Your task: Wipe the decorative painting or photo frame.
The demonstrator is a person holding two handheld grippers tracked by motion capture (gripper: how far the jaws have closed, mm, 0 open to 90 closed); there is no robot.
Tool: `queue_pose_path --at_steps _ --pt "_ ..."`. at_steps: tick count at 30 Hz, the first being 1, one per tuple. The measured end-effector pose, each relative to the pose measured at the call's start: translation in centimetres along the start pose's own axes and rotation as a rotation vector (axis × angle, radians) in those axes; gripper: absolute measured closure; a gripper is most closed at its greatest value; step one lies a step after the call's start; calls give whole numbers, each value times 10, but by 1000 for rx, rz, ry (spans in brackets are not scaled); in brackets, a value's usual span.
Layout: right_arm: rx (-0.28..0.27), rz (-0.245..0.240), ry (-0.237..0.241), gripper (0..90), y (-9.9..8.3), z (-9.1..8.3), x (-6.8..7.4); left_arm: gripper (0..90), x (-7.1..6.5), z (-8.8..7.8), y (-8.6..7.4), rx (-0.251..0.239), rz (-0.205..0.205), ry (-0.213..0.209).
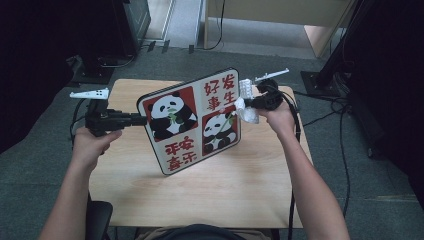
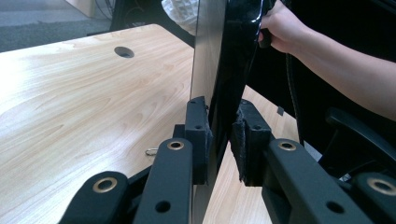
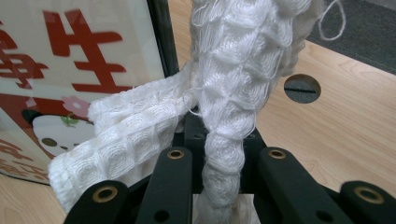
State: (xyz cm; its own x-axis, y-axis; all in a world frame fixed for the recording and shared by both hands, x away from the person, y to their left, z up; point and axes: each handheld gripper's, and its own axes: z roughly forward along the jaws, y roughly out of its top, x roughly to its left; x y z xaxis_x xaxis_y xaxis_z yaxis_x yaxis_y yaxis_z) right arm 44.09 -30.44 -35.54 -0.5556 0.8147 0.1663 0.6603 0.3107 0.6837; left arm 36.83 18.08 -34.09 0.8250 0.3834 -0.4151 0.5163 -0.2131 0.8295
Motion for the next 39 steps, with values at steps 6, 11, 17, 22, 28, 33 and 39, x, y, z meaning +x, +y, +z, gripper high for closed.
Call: queue_pose_path --at_steps 6,11,17,22,28,33,39 --pt "11 15 3 805 -10 5 -1 777 0 0 0 0 0 2" --pt "10 23 5 805 -16 8 -1 776 0 0 0 2 0 1" --pt "6 27 3 804 -25 12 -2 775 0 0 0 2 0 -3" --pt "6 23 -1 804 -31 14 -1 773 0 1 -1 0 -6 -9" --pt "-7 20 -11 804 -41 17 1 774 1 1 -1 -5 -5 -8" --pt "-23 7 -14 804 -44 17 1 774 1 1 -1 -9 -3 -7" --pt "-44 8 17 802 -54 18 -3 775 1 2 -1 -13 0 -3"
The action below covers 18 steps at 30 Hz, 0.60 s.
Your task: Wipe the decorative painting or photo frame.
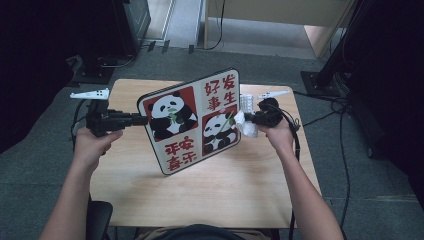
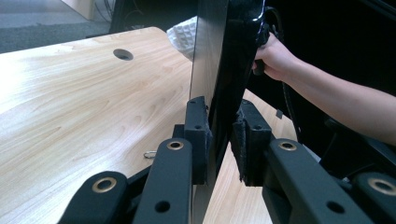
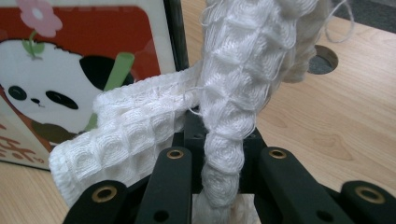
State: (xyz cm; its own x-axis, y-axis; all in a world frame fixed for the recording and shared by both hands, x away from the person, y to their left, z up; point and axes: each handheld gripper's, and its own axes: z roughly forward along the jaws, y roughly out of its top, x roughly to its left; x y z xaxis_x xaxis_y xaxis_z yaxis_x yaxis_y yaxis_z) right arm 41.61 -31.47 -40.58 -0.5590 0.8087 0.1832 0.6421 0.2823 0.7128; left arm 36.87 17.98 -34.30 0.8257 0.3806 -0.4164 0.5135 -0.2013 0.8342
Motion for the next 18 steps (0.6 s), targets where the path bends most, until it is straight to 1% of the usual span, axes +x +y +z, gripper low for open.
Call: queue_pose_path --at_steps 2,6,7,13,16,18 --pt "-9 -7 3 802 -4 1 -1 776 0 0 0 0 1 1" --pt "-16 -5 -1 802 -11 4 -1 775 0 0 0 -3 -2 2" --pt "-11 4 -1 802 -12 5 0 775 0 0 -1 -4 -3 2" --pt "-7 -9 7 801 -20 9 -3 775 -1 0 -1 -1 -3 3" --pt "12 -6 13 801 -26 13 -4 776 -1 0 -1 -1 -4 2" --pt "21 -14 11 801 -29 15 -5 776 -2 0 -1 0 -1 5"
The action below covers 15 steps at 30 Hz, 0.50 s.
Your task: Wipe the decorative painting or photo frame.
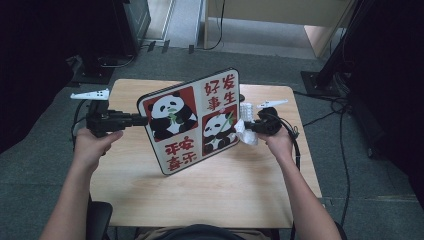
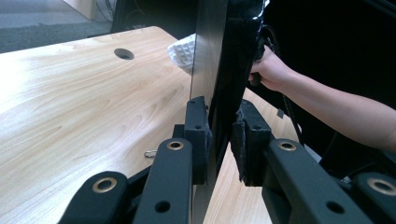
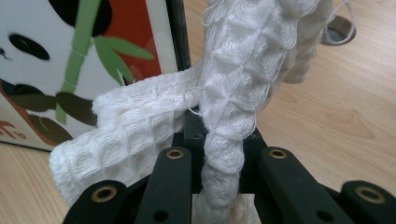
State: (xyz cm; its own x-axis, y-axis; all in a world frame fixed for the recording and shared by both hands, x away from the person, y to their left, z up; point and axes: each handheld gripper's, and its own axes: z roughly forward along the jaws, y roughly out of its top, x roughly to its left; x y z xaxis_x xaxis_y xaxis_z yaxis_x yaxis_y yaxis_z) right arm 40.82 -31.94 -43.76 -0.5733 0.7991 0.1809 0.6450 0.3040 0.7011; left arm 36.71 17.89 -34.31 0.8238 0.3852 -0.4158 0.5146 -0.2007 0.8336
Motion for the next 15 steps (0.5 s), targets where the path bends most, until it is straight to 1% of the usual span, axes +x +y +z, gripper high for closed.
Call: queue_pose_path --at_steps 3,4,7,13,15 --pt "-4 -11 -6 799 -5 2 0 776 0 0 0 2 1 3" --pt "-2 -17 -1 799 -6 3 0 776 0 0 0 3 2 4" --pt "2 -10 17 799 -9 5 -4 776 0 0 0 5 2 6" --pt "10 -10 8 799 -14 9 -3 775 0 0 -1 5 -1 -4" --pt "5 6 17 798 -17 10 -4 774 0 0 -1 4 -1 -2"
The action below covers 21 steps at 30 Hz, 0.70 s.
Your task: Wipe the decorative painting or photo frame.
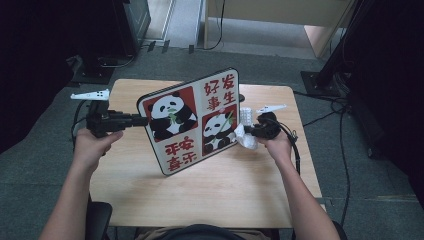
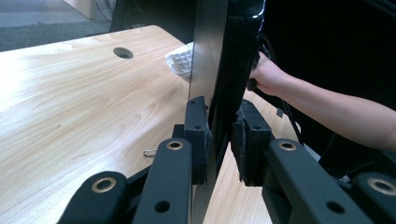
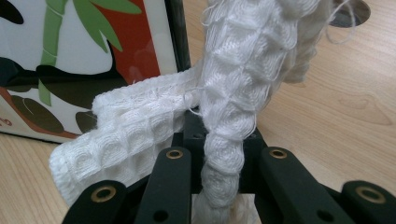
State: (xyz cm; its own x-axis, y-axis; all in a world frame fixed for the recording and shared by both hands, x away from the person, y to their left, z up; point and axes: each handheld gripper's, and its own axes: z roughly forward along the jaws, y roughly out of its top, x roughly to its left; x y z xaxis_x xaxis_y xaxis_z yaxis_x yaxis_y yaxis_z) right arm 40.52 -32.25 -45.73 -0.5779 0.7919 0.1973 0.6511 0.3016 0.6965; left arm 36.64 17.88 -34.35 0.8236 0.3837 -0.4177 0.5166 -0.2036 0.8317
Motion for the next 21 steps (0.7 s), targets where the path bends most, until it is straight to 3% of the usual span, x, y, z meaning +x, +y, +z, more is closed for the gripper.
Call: queue_pose_path --at_steps 13,21 --pt "13 17 -17 798 -14 9 -1 773 0 0 -1 0 -1 -3" --pt "53 28 -13 797 -20 15 -3 774 -1 0 -1 4 3 5"
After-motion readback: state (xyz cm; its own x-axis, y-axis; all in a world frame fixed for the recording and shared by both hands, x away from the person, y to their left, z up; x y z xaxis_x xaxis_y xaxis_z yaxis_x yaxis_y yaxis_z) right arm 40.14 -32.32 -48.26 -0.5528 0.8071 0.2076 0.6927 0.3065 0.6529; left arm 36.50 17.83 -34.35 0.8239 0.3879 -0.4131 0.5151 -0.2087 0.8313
